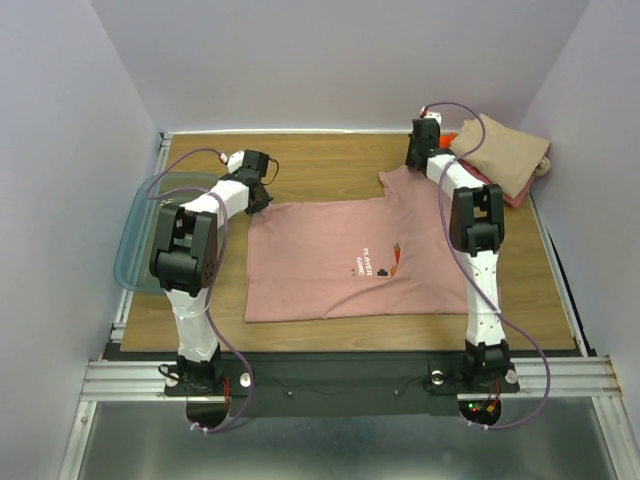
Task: Fold and stack the t-shirts
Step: Fold the tshirt
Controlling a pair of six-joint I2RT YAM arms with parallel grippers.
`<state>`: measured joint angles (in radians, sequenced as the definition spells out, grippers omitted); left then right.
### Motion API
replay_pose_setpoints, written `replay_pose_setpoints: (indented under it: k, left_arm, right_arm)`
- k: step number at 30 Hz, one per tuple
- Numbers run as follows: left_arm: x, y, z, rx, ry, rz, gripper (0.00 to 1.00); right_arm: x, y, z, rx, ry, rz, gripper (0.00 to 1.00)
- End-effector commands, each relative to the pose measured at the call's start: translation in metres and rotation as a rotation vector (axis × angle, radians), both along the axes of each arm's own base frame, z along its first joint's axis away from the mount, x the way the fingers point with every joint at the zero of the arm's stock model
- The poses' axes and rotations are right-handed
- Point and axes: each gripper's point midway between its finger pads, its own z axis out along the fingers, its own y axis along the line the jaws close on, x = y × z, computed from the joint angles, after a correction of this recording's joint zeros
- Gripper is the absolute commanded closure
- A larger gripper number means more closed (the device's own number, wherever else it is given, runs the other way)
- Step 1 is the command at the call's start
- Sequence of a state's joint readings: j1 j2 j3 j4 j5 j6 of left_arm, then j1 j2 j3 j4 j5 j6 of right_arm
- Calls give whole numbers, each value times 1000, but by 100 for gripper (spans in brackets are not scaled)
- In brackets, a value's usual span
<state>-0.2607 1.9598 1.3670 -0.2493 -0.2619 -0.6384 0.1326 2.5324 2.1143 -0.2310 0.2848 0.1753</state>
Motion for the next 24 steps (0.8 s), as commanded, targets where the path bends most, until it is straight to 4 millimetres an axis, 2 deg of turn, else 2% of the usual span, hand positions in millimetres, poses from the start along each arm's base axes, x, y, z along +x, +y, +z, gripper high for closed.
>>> replay_pose_setpoints:
  k: [1, 2, 3, 4, 5, 6, 8, 9, 11, 12, 13, 14, 15, 16, 17, 19, 20, 21, 22, 23, 24]
  left_arm:
    - [6, -1, 37, -8, -91, -10, 100]
    - [6, -1, 39, -10, -94, -11, 100]
    - [5, -2, 39, -12, -93, -14, 100]
    - [5, -3, 40, -20, -96, -17, 100]
    - [5, -4, 41, -22, -98, -20, 100]
    - [2, -5, 41, -28, -96, -27, 100]
    - [2, -6, 43, -36, -106, -30, 100]
    - [-1, -7, 44, -42, -108, -32, 100]
    - [-3, -8, 46, -47, -112, -37, 100]
    - [-5, -10, 50, -53, -122, -40, 100]
    - [-7, -9, 48, -53, -117, -41, 100]
    - [-9, -9, 47, -56, -120, -41, 100]
    - [-12, -11, 48, -58, -121, -48, 100]
    - [-13, -12, 49, -64, -124, -50, 100]
    - [-13, -13, 50, -68, -128, -55, 100]
    - [-18, -14, 50, -71, -126, -60, 100]
    - [-19, -16, 50, -73, -126, -62, 100]
    - [-20, -16, 54, -78, -138, -59, 100]
    - [-24, -16, 51, -76, -130, -62, 100]
    - [-26, -17, 54, -80, -137, -63, 100]
    - [-28, -17, 56, -78, -140, -64, 100]
  right_arm:
    - [-12, 2, -3, 6, 28, -9, 78]
    - [-12, 2, 9, 13, 10, -10, 83]
    - [-12, 6, 14, 25, 3, 4, 97]
    - [-12, 7, 20, 31, -4, 6, 100]
    - [-14, 7, 26, 36, -11, 4, 100]
    - [-14, 7, 45, 48, -42, -5, 100]
    - [-16, 7, 66, 58, -75, -12, 100]
    - [-19, 5, 84, 63, -101, -24, 100]
    - [-25, 2, 100, 64, -126, -40, 100]
    - [-32, 1, 98, 61, -117, -47, 100]
    - [-37, 0, 117, 68, -153, -47, 100]
    - [-42, -1, 123, 68, -162, -49, 100]
    - [-51, -4, 113, 66, -141, -63, 100]
    - [-57, -4, 114, 68, -140, -65, 100]
    - [-64, -6, 133, 78, -172, -71, 100]
    - [-81, -8, 124, 93, -149, -82, 100]
    - [-90, -8, 138, 105, -172, -85, 100]
    - [-97, -9, 141, 120, -180, -102, 100]
    - [-112, -13, 126, 118, -147, -120, 100]
    - [-122, -16, 143, 135, -181, -142, 100]
    - [-128, -17, 143, 140, -184, -152, 100]
